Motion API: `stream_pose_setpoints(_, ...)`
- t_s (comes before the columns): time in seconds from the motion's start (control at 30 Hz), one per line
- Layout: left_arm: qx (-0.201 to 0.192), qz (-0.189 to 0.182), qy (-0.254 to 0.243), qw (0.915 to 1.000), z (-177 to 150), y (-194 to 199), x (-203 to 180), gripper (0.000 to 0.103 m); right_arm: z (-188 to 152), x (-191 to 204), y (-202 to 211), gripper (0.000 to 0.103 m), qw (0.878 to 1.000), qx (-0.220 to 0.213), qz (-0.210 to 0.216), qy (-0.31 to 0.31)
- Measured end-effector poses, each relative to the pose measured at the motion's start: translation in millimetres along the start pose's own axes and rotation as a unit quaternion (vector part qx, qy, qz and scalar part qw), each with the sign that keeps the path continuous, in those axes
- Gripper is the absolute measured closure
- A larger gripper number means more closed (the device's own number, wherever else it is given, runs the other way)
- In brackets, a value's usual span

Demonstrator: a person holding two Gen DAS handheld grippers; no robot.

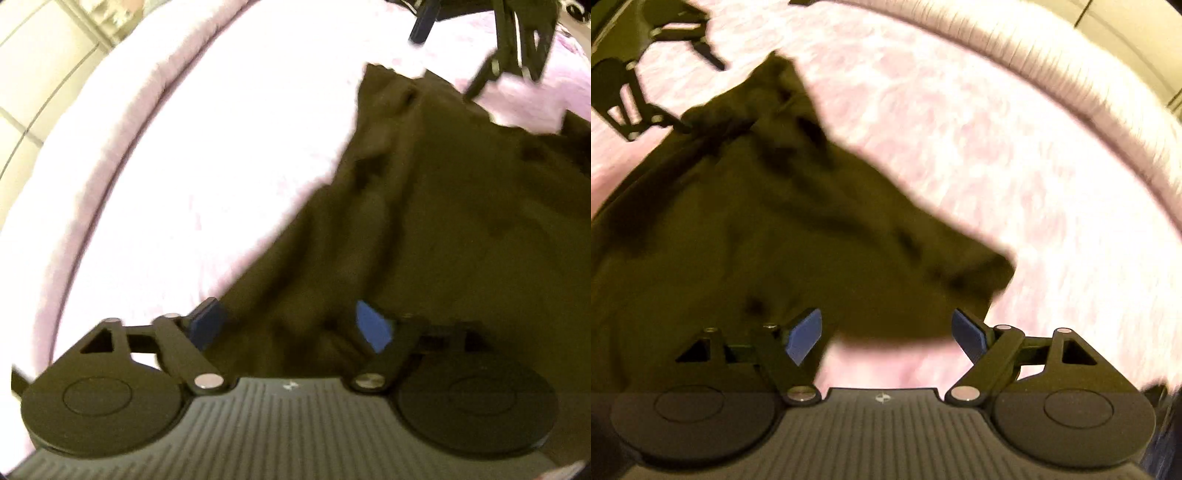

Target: Fold clothes

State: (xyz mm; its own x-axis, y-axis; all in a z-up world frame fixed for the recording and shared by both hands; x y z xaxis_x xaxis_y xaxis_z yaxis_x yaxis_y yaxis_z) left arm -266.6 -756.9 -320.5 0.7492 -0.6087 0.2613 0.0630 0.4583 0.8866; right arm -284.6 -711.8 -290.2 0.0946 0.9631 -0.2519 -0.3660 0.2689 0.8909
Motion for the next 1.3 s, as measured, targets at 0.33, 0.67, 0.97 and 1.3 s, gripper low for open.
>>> stream_pose_setpoints(0.33, -0.035, -0.058, 0.213, 0.9747, -4, -10, 104, 0.100, 48, 35, -60, 0.020, 0.996, -0.030, 0.011, 0.087)
stream_pose_setpoints(0.67, 0.008, 0.071, 0.411, 0.9089, -80, -6, 199, 0.085, 56, 43, -60, 0.015, 0.997, -0.045, 0.024, 0.054)
stream_pose_setpoints(0.97, 0.023, 0.029, 0.460, 0.8870, -129, 24, 122, 0.062, 97, 91, -96, 0.026, 0.992, -0.063, 0.065, 0.083)
stream_pose_setpoints(1.3, -0.003, -0.002, 0.428, 0.9039, -114, 54, 47, 0.040, 76, -7, -34, 0.103, 0.994, -0.081, -0.032, -0.069)
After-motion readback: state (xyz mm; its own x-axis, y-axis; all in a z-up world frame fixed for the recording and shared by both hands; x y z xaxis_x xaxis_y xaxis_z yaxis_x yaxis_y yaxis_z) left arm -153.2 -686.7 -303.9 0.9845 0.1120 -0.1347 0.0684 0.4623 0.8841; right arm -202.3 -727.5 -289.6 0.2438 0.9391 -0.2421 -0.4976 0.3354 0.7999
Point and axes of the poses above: each gripper's, at about its wrist camera, not at the fingertips, and y roughly against the way its jaws point, x to its left, z to its top, the point moved 6 cm from there along -y, roughly the way its jaws point, and after that the axes turned 6 degrees about -z, right-handed, at the moved point
